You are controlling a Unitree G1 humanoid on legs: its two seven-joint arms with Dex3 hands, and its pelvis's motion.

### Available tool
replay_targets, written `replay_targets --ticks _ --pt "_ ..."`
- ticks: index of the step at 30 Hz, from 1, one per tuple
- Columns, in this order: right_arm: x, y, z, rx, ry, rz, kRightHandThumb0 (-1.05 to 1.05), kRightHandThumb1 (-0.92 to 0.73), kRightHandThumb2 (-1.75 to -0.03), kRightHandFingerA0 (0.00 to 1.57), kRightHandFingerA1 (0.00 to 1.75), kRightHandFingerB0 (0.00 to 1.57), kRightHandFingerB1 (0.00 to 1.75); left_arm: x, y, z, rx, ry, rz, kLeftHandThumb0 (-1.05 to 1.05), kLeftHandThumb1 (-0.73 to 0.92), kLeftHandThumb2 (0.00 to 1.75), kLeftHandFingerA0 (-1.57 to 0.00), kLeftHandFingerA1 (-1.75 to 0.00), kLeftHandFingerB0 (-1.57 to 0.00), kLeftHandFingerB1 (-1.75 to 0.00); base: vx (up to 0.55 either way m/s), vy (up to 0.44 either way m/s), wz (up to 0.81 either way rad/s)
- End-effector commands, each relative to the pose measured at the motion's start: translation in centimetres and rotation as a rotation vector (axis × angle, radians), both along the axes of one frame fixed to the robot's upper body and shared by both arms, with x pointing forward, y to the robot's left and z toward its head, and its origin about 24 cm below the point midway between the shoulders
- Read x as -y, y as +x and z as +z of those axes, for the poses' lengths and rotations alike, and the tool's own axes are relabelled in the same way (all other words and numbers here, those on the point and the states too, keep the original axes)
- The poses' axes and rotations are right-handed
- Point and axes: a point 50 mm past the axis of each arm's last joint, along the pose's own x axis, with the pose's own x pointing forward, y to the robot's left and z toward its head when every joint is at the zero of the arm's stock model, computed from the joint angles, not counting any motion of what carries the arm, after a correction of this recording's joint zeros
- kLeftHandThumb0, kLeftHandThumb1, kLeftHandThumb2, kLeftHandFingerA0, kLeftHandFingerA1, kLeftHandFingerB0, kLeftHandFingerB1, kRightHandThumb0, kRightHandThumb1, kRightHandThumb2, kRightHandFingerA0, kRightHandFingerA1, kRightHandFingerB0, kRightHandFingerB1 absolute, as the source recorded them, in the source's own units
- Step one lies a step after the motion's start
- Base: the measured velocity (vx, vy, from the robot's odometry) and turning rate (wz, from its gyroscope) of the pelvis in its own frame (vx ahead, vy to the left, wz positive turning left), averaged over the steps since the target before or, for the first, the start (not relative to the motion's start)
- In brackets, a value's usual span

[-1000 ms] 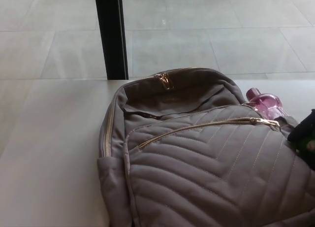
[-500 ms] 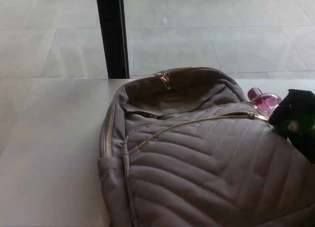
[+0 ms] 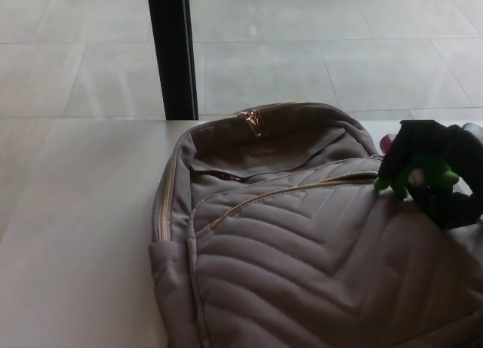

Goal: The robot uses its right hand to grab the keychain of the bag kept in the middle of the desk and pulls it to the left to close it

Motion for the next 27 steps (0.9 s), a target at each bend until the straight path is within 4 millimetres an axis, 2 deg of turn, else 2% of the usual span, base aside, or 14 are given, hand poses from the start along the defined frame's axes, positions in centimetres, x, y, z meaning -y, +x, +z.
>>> replay_targets --ticks 1,4,6,8,9,10,13,15,17,19,20,21,23,27 --pt "-1.2 0.6 1.2 0.031 -0.014 0.055 -0.1 -0.55 -1.18 0.87 1.75 0.77 1.58 -0.9 -0.4 0.7 -0.007 0.043 0.0 -1.02 0.77 0.75 -0.75 -1.18 -0.54 -1.05 0.0 0.0 0.0" --pt "-2.3 0.9 1.8 0.041 -0.013 0.07 -0.09 -0.52 -1.21 0.86 1.75 0.77 1.58 -0.8 -0.3 0.6 -0.002 0.027 0.004 -1.04 0.77 0.74 -0.78 -1.19 -0.57 -1.05 0.0 0.0 0.0" --pt "-2.7 1.0 1.9 0.044 -0.017 0.082 -0.13 -0.57 -1.13 0.85 1.75 0.76 1.6 -0.8 -0.4 0.6 0.004 0.018 0.001 -1.04 0.76 0.74 -0.77 -1.2 -0.56 -1.06 0.0 0.0 0.0" --pt "-3.5 1.2 2.1 0.076 -0.021 0.13 -0.12 -0.53 -1.21 0.87 1.75 0.78 1.61 -0.7 -0.4 0.6 0.003 0.029 -0.006 -1.05 0.77 0.75 -0.76 -1.21 -0.56 -1.08 0.0 0.0 0.0" --pt "-4.2 1.5 2.4 0.095 -0.025 0.146 -0.14 -0.54 -1.21 0.86 1.75 0.78 1.63 -0.8 -0.4 0.6 0.008 0.014 0.008 -1.04 0.56 1.22 -0.78 -1.15 -0.56 -0.99 0.0 0.0 0.0" --pt "-4.6 1.7 2.4 0.1 -0.035 0.144 -0.15 -0.57 -1.14 0.83 1.75 0.75 1.61 -0.8 -0.4 0.6 0.009 0.012 0.01 -1.05 0.76 0.75 -0.8 -1.21 -0.55 -1.08 0.0 0.0 0.0" --pt "-5.6 2.0 2.4 0.086 -0.043 0.166 -0.17 -0.58 -1.13 0.84 1.73 0.77 1.54 -0.7 -0.7 0.4 0.009 -0.003 0.019 -1.02 0.76 0.76 -0.79 -1.19 -0.52 -1.09 0.0 0.0 0.0" --pt "-6.4 2.1 2.6 0.095 -0.041 0.177 -0.12 -0.53 -1.14 0.81 1.75 0.73 1.64 -0.7 -0.7 0.4 0.004 -0.005 0.024 -1.02 0.77 0.75 -0.83 -1.17 -0.54 -1.07 0.0 0.0 0.0" --pt "-7.4 2.1 2.5 0.103 -0.07 0.198 -0.16 -0.57 -1.08 0.83 1.75 0.73 1.56 -0.7 -0.7 0.3 0.001 -0.007 0.043 -1.0 0.76 0.77 -0.82 -1.17 -0.53 -1.1 0.0 0.0 0.0" --pt "-7.5 2.1 2.5 0.101 -0.071 0.2 -0.16 -0.57 -1.08 0.83 1.75 0.73 1.56 -0.7 -0.7 0.3 -0.002 -0.004 0.041 -1.0 0.76 0.77 -0.82 -1.17 -0.53 -1.1 0.0 0.0 0.0" --pt "-7.6 2.1 2.3 0.096 -0.063 0.21 -0.12 -0.56 -1.09 0.89 1.75 0.71 1.53 -0.7 -0.6 0.4 0.003 0.0 0.039 -1.0 0.76 0.77 -0.83 -1.18 -0.55 -1.13 0.0 0.0 0.0" --pt "-7.9 2.0 1.9 0.077 -0.063 0.222 -0.19 -0.59 -1.08 0.85 1.75 0.74 1.63 -0.7 -0.6 0.5 0.004 0.01 0.016 -1.01 0.78 0.77 -0.81 -1.19 -0.49 -1.14 0.0 0.0 0.0" --pt "-8.2 2.0 1.6 0.062 -0.066 0.219 -0.17 -0.6 -1.05 0.84 1.75 0.7 1.67 -0.7 -0.6 0.5 0.003 0.015 0.013 -1.01 0.79 0.77 -0.8 -1.19 -0.44 -1.11 0.0 0.0 0.0" --pt "-8.5 1.8 1.0 0.034 -0.064 0.218 -0.17 -0.59 -1.09 0.83 1.75 0.73 1.63 -0.7 -0.6 0.5 0.003 0.015 0.008 -1.02 0.79 0.77 -0.78 -1.2 -0.43 -1.12 0.0 0.0 0.0"
